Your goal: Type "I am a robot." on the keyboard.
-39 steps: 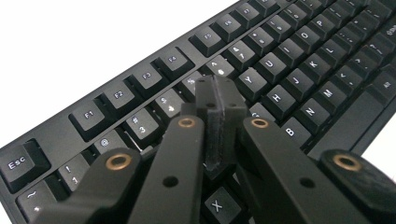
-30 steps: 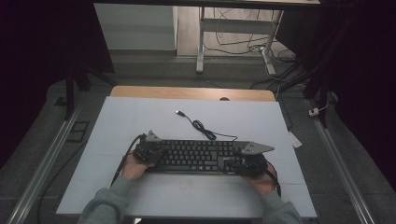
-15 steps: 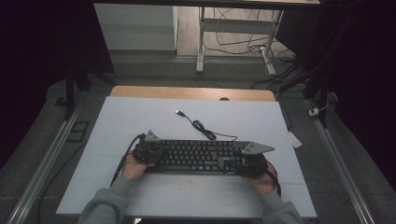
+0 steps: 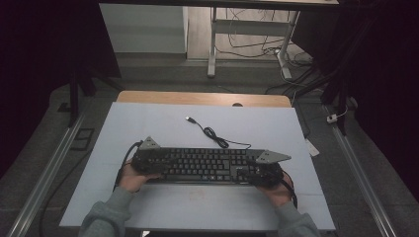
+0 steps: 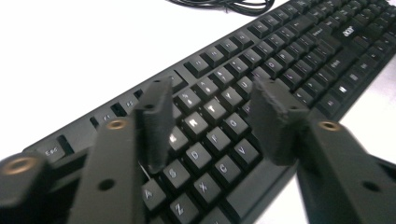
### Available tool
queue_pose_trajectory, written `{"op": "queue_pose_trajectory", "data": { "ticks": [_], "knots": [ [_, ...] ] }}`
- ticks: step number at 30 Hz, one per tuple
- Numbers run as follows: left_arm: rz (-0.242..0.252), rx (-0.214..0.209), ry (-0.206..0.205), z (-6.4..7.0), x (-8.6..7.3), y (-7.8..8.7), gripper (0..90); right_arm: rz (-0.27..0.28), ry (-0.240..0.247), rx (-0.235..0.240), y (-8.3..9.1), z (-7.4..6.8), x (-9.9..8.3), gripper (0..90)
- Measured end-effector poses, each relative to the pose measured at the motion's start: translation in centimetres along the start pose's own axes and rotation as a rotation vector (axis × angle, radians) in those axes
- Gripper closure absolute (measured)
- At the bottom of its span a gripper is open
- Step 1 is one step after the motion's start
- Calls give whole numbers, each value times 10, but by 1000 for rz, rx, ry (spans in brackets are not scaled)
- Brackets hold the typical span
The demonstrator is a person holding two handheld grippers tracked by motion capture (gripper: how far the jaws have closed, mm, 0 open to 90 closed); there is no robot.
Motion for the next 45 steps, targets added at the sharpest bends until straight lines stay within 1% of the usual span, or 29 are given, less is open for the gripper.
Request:
{"op": "queue_pose_trajectory", "data": {
  "ticks": [4, 7, 10, 13, 19, 24, 28, 32, 35, 37, 40, 41, 45],
  "knots": [
    [-5, 0, 12, -1, -4, 4, 395, 2, 2, 6, 0, -1, 0, 471],
    [-15, 6, 20, -3, -6, 3, 371, 7, 3, 9, 0, -1, 1, 471],
    [-24, 7, 13, -3, -6, 2, 356, 9, 2, 9, 0, -1, 1, 471],
    [-25, 4, 11, -2, -6, 1, 351, 12, 4, 9, 0, -2, 2, 470],
    [-23, 6, 19, -3, -6, 1, 345, 7, 2, 8, 0, -2, 2, 467],
    [-25, 7, 19, -3, -6, 0, 345, 18, 1, 15, -1, -3, 4, 468],
    [-29, 11, 17, -2, -6, -3, 344, 28, -2, 26, -4, -7, 11, 468],
    [-33, 12, 13, -1, -6, -3, 342, 18, 1, 34, -10, -13, 16, 469],
    [-35, 15, 15, -2, -6, -4, 337, 26, -7, 43, -14, -17, 20, 474],
    [-38, 16, 15, -2, -6, -4, 332, 26, -16, 47, -17, -19, 23, 481],
    [-39, 19, 15, -2, -7, -4, 326, 21, -12, 53, -23, -23, 28, 502],
    [-39, 18, 14, -2, -7, -4, 325, 24, -12, 58, -25, -25, 30, 517],
    [-48, 19, 14, -2, -7, -6, 318, 9, -10, 67, -30, -29, 35, 580]
  ]
}}
Point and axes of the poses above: each handheld gripper's, and its own axes: y roughly backward along the jaws, x roughly out of its top, z roughly to its right, the point moved 7 cm from there along -y, roughly forward along the jaws, and after that the axes turned 1 degree about y, right-handed, at the moved point
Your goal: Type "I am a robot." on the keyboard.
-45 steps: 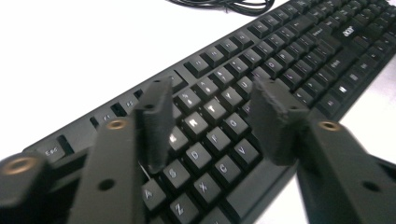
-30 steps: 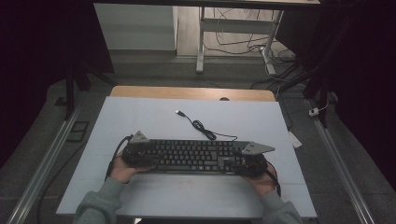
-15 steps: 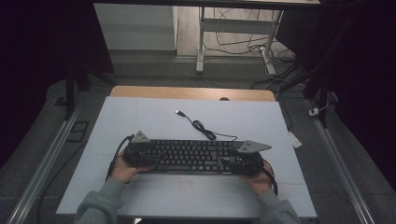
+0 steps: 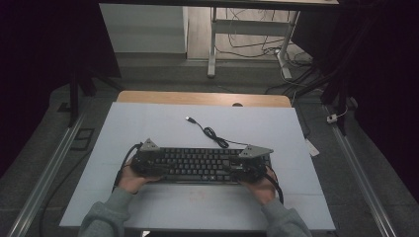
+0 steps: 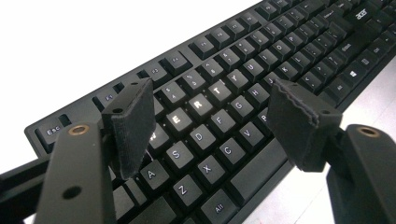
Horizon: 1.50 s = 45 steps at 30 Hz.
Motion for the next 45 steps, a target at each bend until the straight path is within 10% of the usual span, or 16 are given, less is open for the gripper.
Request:
{"op": "queue_pose_trajectory", "data": {
  "ticks": [12, 45],
  "knots": [
    [-2, 1, -6, 1, 0, 0, 312, 2, 14, 61, -16, -9, 15, 895],
    [-15, 7, -13, 3, -2, -2, 294, -104, 48, 66, -85, -18, 28, 896]
  ]
}}
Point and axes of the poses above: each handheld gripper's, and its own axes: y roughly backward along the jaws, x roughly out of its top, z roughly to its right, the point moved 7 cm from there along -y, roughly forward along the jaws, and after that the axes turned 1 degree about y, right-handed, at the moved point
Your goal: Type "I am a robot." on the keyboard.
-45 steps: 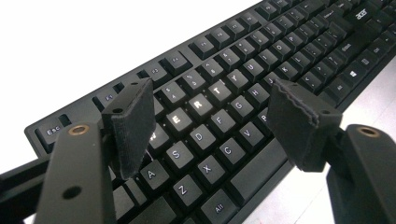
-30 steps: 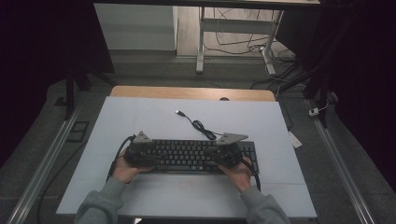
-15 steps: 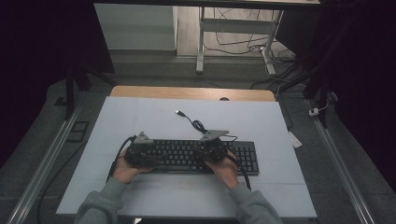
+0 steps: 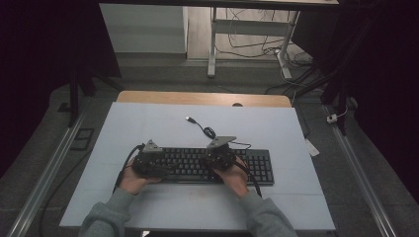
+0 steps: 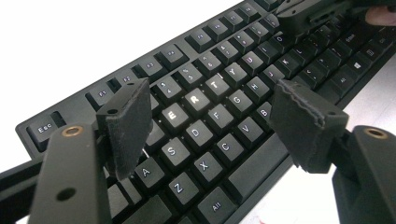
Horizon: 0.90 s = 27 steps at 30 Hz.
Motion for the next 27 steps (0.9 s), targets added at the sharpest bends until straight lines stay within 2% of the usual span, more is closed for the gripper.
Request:
{"op": "queue_pose_trajectory", "data": {
  "ticks": [12, 20, 23, 27],
  "knots": [
    [-5, -1, -2, 0, -1, 0, 294, -13, 3, -6, -5, 1, -3, 897],
    [5, 2, 6, -1, 0, 1, 294, 49, -1, 4, 8, 1, 4, 894],
    [8, 1, 5, -2, 0, 1, 294, 67, -15, 8, 16, 3, 4, 806],
    [12, 1, 5, -2, 0, 2, 296, 86, -35, -10, 29, 7, 1, 717]
  ]
}}
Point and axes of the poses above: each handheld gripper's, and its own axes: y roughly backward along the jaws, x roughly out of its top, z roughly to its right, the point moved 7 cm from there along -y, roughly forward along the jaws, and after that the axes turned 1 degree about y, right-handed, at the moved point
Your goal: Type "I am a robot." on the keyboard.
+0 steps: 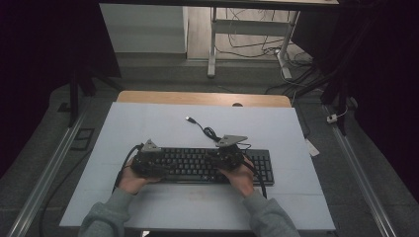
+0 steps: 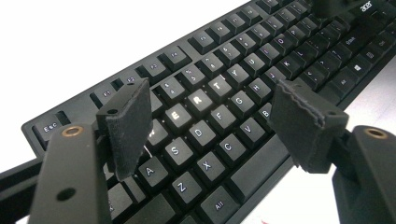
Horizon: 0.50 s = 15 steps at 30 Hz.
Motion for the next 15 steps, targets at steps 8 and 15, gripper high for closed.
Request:
{"op": "queue_pose_trajectory", "data": {
  "ticks": [8, 15],
  "knots": [
    [4, 2, 8, -2, 0, 1, 297, 17, -18, -55, 30, 15, -14, 581],
    [6, 5, 12, -5, 0, 2, 298, 14, -22, -82, 52, 22, -31, 539]
  ]
}}
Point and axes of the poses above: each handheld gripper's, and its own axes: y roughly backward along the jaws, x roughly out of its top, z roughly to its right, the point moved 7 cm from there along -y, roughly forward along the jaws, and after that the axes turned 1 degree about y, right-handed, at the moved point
